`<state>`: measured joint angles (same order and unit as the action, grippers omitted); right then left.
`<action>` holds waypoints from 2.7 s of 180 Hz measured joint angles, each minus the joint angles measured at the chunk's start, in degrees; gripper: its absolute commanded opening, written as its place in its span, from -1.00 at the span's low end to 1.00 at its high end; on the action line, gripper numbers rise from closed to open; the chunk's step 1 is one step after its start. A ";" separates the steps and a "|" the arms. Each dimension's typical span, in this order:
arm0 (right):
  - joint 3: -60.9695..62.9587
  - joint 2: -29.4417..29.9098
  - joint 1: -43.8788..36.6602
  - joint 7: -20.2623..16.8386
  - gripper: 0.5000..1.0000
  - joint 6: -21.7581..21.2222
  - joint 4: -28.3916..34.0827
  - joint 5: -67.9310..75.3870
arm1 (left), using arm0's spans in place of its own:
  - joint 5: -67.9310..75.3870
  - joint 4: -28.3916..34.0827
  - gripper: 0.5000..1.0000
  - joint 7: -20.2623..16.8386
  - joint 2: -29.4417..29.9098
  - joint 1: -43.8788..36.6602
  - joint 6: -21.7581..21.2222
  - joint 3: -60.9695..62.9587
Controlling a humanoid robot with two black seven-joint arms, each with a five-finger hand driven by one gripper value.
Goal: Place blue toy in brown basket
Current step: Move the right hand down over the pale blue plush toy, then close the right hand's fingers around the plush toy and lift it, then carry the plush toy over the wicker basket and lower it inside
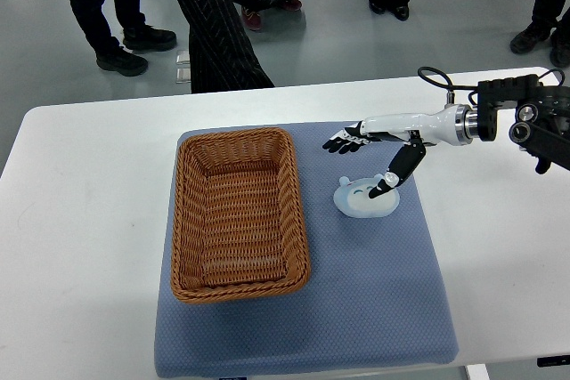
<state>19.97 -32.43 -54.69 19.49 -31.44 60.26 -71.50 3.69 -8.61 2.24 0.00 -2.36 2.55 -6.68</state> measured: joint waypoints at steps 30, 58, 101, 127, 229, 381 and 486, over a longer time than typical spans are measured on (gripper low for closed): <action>-0.02 -0.66 2.15 0.55 0.64 0.81 0.66 -3.38 | 0.00 0.00 1.00 0.02 0.00 -0.01 0.00 0.00; 0.02 -0.13 4.89 0.77 0.64 5.26 0.88 -4.31 | 0.00 0.00 1.00 0.02 0.00 -0.01 0.00 0.00; 0.07 0.49 8.40 1.29 0.62 12.11 2.00 -4.44 | 0.00 0.00 1.00 0.02 0.00 -0.01 0.00 0.00; 0.07 1.19 9.51 1.34 0.60 15.66 2.05 -4.44 | 0.00 0.00 1.00 0.00 0.00 -0.01 0.00 0.00; -0.02 1.35 11.58 1.09 -0.40 19.04 1.84 -5.30 | 0.00 0.00 1.00 0.02 0.00 -0.01 0.00 0.00; 1.12 4.20 2.68 11.93 -1.00 19.06 2.15 -3.91 | 0.00 0.00 1.00 0.00 0.00 -0.01 -0.01 0.00; -0.01 27.36 -2.29 6.56 -1.00 20.44 -10.60 -3.74 | 0.00 0.00 1.00 0.00 0.00 0.01 -0.01 0.00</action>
<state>19.96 -5.07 -56.97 26.05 -11.00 49.66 -75.24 3.69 -8.61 2.24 0.00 -2.36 2.55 -6.68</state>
